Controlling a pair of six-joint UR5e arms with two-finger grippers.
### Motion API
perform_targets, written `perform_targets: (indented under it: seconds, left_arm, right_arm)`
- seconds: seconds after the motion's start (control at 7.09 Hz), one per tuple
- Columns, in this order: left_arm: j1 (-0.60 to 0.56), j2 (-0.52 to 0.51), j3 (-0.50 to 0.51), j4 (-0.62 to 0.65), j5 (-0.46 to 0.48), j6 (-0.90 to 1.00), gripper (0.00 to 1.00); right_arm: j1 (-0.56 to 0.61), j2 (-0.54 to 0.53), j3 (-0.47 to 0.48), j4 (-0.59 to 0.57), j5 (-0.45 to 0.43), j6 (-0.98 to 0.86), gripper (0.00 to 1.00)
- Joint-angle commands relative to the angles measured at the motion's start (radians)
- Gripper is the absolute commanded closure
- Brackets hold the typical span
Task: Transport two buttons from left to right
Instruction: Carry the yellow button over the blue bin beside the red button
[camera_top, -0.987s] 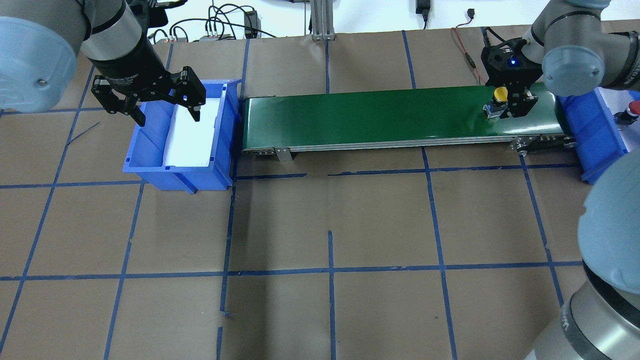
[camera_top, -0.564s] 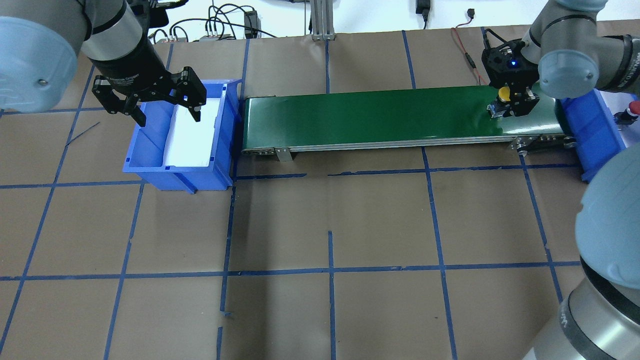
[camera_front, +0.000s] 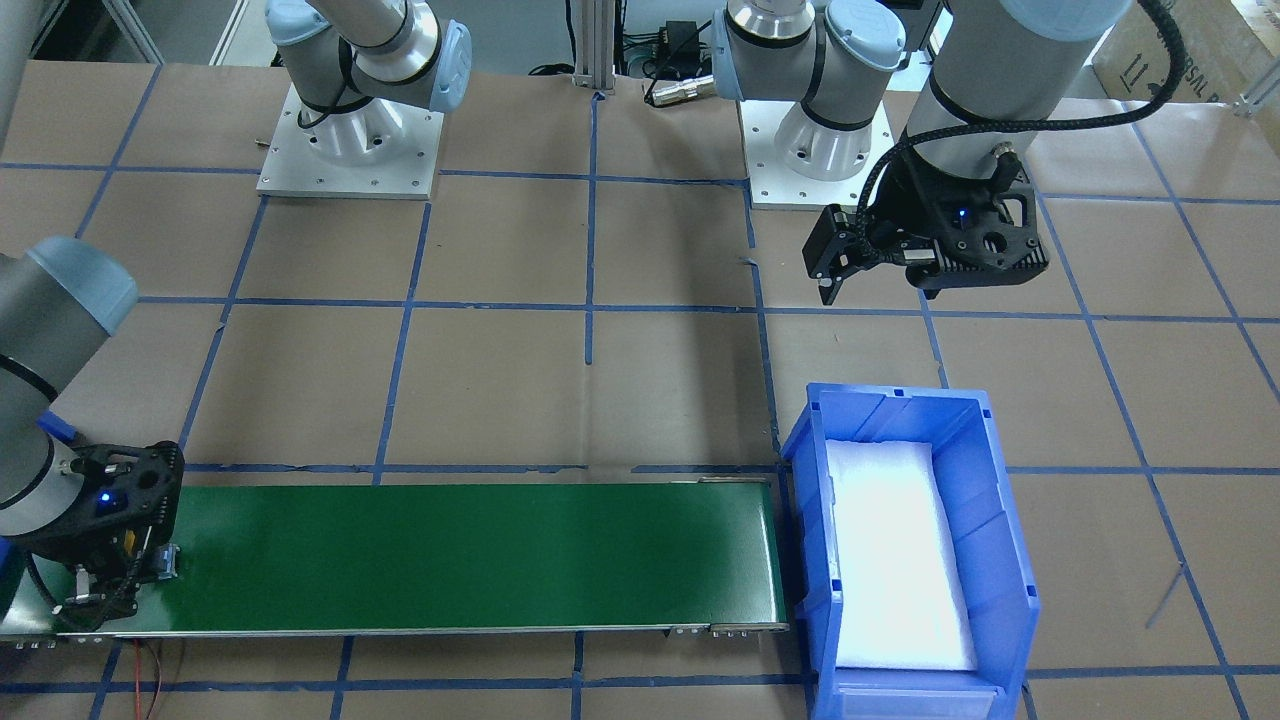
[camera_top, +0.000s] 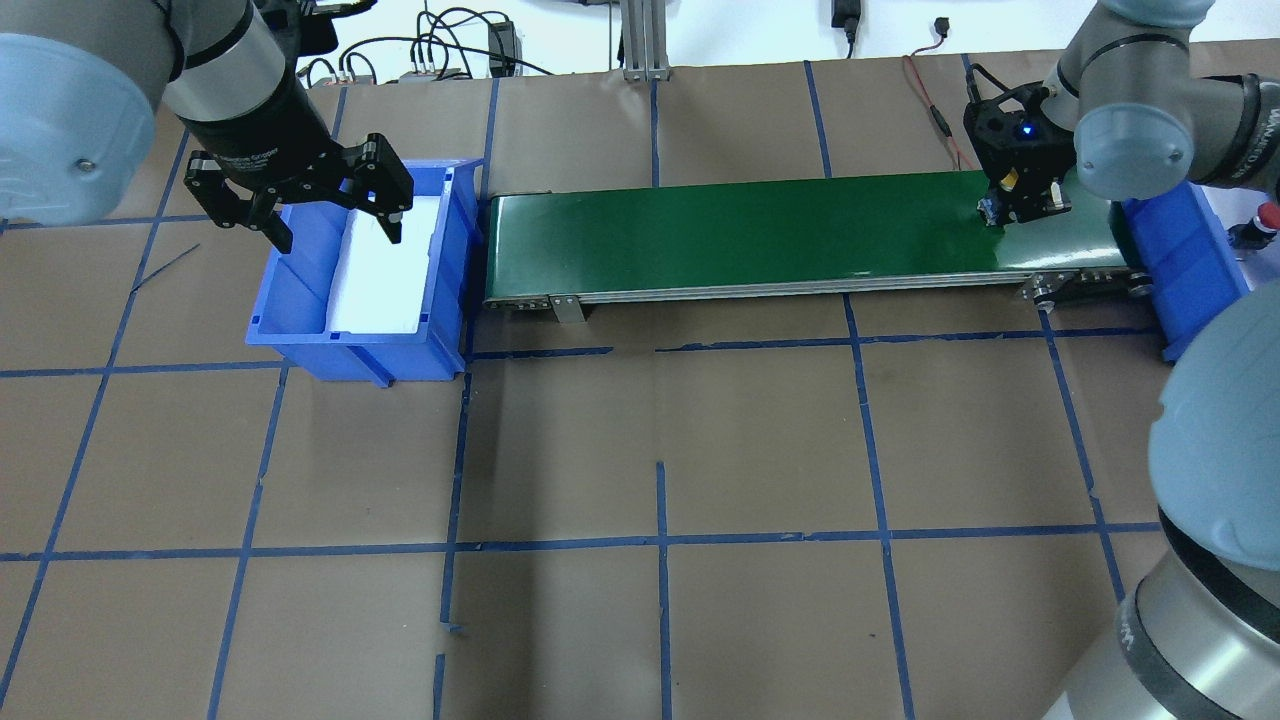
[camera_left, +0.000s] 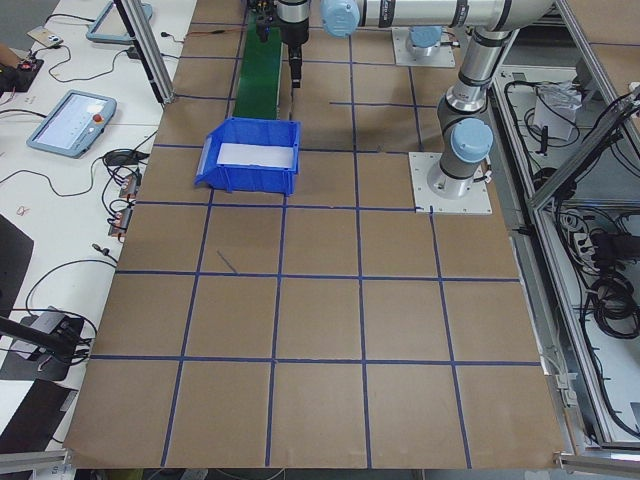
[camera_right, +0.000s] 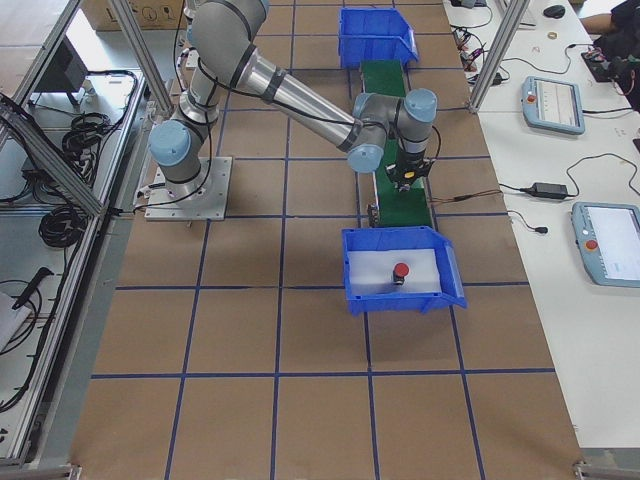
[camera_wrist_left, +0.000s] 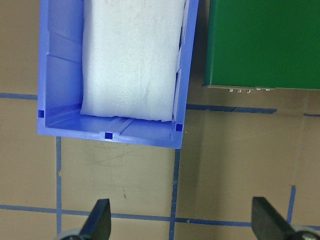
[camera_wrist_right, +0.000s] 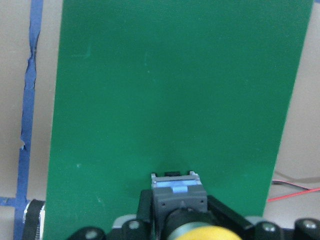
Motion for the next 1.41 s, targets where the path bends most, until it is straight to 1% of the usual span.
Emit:
perform_targets:
  seconds: [0.0,0.14,0.28,0.42,0.56,0.71,0.85,0.99,1.27]
  left_arm:
    - [0.000,0.000,0.000,-0.001,0.000,0.000,0.00]
    - [0.000,0.000,0.000,-0.001,0.000,0.000,0.00]
    - [0.000,0.000,0.000,0.001,0.000,0.000,0.00]
    - [0.000,0.000,0.000,-0.001,0.000,0.000,0.00]
    - [0.000,0.000,0.000,-0.001,0.000,0.000,0.00]
    - [0.000,0.000,0.000,-0.001,0.000,0.000,0.00]
    - [0.000,0.000,0.000,-0.001,0.000,0.000,0.00]
    - [0.000,0.000,0.000,-0.001,0.000,0.000,0.00]
    - [0.000,0.000,0.000,-0.001,0.000,0.000,0.00]
  right_arm:
    - [-0.042,-0.076,-0.067,0.131,-0.004,0.004,1.00]
    - [-0.137,-0.092,-0.141,0.218,0.013,-0.016,0.99]
    - [-0.238,-0.092,-0.176,0.234,0.019,-0.051,0.99]
    - [-0.322,-0.083,-0.180,0.232,0.034,-0.126,1.00]
    - [-0.404,-0.044,-0.168,0.207,0.101,-0.241,1.00]
    - [-0.412,0.049,-0.129,0.125,0.099,-0.251,1.00]
    - [-0.412,0.072,-0.064,-0.005,0.079,-0.246,1.00]
    - [-0.412,0.069,-0.016,-0.018,0.073,-0.243,1.00]
    - [-0.412,0.066,-0.016,-0.019,0.074,-0.236,1.00]
